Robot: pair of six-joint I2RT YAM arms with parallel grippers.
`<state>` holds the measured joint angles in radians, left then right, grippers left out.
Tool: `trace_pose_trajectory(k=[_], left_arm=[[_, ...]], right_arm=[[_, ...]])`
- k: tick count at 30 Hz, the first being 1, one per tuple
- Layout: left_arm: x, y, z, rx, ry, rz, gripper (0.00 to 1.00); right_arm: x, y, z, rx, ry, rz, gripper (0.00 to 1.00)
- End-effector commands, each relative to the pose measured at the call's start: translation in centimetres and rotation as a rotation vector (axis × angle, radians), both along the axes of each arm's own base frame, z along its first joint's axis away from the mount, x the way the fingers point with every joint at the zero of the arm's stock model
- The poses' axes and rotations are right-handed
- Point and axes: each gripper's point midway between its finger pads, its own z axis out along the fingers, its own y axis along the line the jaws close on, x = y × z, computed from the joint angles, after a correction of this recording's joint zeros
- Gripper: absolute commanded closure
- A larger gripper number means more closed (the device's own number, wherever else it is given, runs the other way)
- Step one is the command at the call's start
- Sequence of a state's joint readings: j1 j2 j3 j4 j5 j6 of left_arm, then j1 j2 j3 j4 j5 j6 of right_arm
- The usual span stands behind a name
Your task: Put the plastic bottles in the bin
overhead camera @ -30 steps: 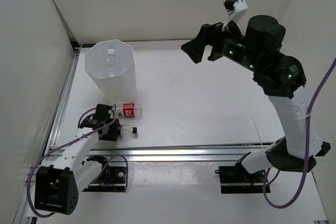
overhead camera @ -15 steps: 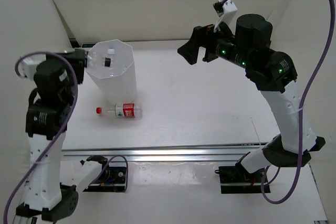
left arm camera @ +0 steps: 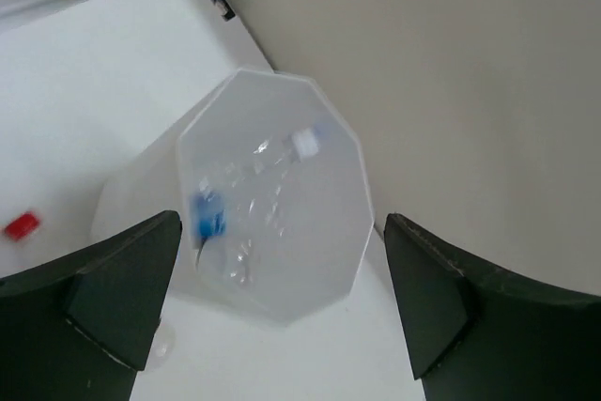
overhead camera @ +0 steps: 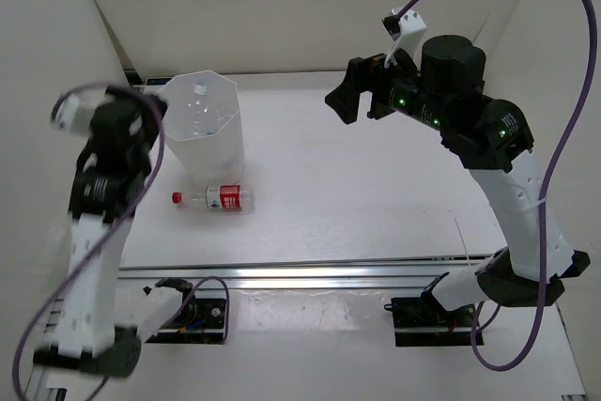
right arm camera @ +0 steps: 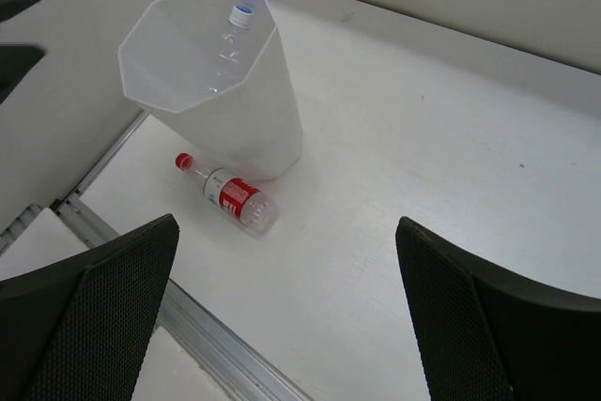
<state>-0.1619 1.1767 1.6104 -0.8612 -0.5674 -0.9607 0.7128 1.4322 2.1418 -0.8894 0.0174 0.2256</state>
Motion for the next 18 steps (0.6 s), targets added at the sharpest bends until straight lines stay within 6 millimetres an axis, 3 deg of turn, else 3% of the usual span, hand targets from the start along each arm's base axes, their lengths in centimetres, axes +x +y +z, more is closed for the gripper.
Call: trace_pose_trajectory(k=[1, 2, 3, 4, 6, 7, 9, 10, 12, 13, 15, 17, 18], left_arm=[[-8.9, 1.2, -1.3, -0.187, -0.178, 0.053, 0.0], [-9.3, 0.7, -3.3, -0.262, -0.176, 0.056, 0.0], [-9.3, -0.2, -9.1, -0.328, -0.071, 0.056, 0.0], [-10.3, -0.5, -10.3, -0.436, -0.112, 0.079, 0.0], [-10.2, -1.9, -14.0, -0.508, -0.091, 0.032, 0.0], [-10.0, -2.3, -18.1, -0.531, -0.042, 0.043, 0.0], [-9.9, -2.9, -20.4, -0.6, -0.061, 0.035, 0.0], [-10.0, -2.9, -23.3, -0.594, -0.021, 0.047, 0.0], [-9.1, -3.4, -24.0, -0.616, -0.069, 0.011, 0.0], [-9.2, -3.5, -26.9, -0.616, -0.037, 0.013, 0.0], [-8.5, -3.8, -27.3, -0.706, -0.12, 0.02, 0.0], [-8.6, -3.4, -29.7, -0.716, -0.11, 0.045, 0.0], [-8.6, -2.5, -29.6, -0.696, -0.128, 0.073, 0.0]], right_arm=[[0.0, -1.3, 0.5, -0.024, -0.053, -0.037, 0.0], [0.0, -1.3, 0.5, -0.024, -0.053, -0.037, 0.0], [-0.1, -1.2, 0.6, -0.022, -0.051, -0.027, 0.0], [0.0, -0.8, 0.2, -0.026, -0.042, -0.013, 0.0], [0.0, -0.4, 0.2, -0.017, -0.033, 0.001, 0.0], [0.1, 0.0, -0.1, -0.021, -0.025, 0.01, 0.0], [0.1, 0.4, -0.4, -0.023, -0.015, 0.03, 0.0], [-0.1, 0.6, -0.4, -0.02, -0.013, 0.045, 0.0], [-0.2, 1.0, -0.3, -0.016, -0.01, 0.064, 0.0], [-0.3, 1.1, -0.3, -0.014, -0.008, 0.073, 0.0], [-0.4, 1.0, 0.1, -0.008, -0.017, 0.073, 0.0], [-0.6, 1.0, 0.2, -0.006, -0.016, 0.082, 0.0], [-0.6, 1.0, 0.2, -0.006, -0.016, 0.082, 0.0]])
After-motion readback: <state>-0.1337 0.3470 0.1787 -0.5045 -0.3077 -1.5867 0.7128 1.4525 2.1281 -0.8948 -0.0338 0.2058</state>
